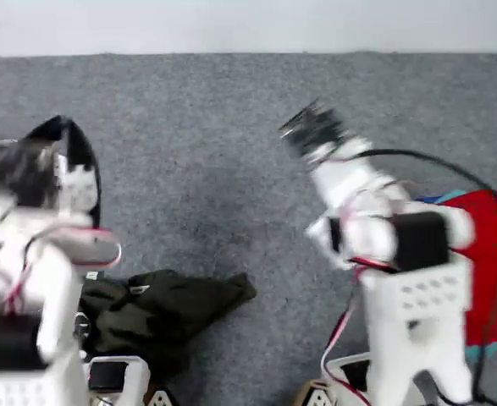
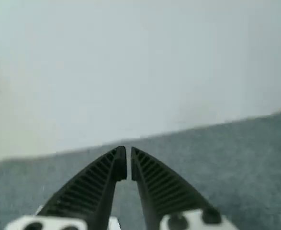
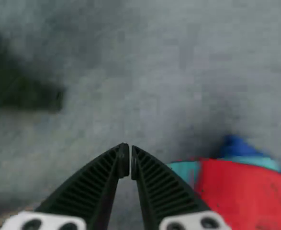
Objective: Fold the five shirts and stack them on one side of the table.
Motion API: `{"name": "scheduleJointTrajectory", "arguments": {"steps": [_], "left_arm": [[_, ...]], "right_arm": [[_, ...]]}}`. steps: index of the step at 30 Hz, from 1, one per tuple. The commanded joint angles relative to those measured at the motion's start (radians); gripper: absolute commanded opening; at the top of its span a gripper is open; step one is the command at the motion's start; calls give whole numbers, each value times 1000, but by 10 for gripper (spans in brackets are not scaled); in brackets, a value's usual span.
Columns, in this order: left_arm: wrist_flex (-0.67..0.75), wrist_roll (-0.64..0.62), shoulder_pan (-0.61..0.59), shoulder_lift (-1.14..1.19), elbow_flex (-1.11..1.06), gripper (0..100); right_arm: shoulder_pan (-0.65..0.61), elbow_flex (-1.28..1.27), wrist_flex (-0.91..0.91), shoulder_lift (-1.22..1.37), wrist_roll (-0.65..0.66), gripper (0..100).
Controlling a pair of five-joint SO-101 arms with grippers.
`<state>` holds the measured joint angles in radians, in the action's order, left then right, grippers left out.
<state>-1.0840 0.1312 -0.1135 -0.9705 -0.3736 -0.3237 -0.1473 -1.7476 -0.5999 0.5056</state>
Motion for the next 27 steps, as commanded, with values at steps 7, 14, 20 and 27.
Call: {"name": "scheduleJointTrajectory", "arguments": {"steps": [7, 14, 20, 27], "left_arm": [[-160, -9, -158, 141, -31, 13], [-301, -9, -486, 147, -27, 13], [-414, -5, -562, 147, -27, 13], [-414, -5, -560, 147, -28, 13]], "right_arm": [[-503, -480, 312, -4, 5, 192], [-627, -537, 484, 137, 2, 192], [-476, -503, 780, 495, -2, 193], [-450, -299, 708, 854, 38, 29]]}}
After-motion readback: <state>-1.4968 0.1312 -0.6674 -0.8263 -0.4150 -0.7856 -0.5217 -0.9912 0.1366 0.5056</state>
